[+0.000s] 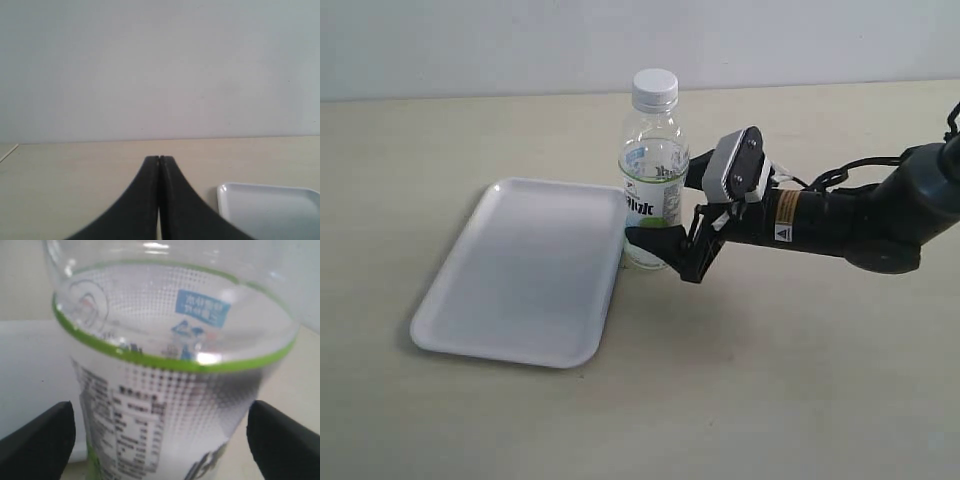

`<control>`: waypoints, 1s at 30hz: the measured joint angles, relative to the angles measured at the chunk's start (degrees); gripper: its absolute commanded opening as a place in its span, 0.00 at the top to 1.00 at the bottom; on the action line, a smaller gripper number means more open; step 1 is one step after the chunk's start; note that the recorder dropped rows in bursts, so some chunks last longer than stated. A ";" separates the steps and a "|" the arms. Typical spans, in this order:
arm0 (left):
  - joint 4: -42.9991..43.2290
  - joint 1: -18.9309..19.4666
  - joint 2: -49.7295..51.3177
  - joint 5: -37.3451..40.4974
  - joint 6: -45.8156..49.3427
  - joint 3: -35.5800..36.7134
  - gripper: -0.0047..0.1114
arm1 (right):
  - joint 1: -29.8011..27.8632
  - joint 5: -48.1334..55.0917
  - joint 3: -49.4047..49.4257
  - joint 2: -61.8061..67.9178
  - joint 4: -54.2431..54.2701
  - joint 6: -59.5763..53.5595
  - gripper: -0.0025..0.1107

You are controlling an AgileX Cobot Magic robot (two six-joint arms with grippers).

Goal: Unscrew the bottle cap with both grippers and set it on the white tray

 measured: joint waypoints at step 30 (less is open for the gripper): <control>0.00 0.00 0.00 0.00 0.00 0.00 0.96 | 0.00 -5.40 -0.14 3.39 1.19 0.12 0.56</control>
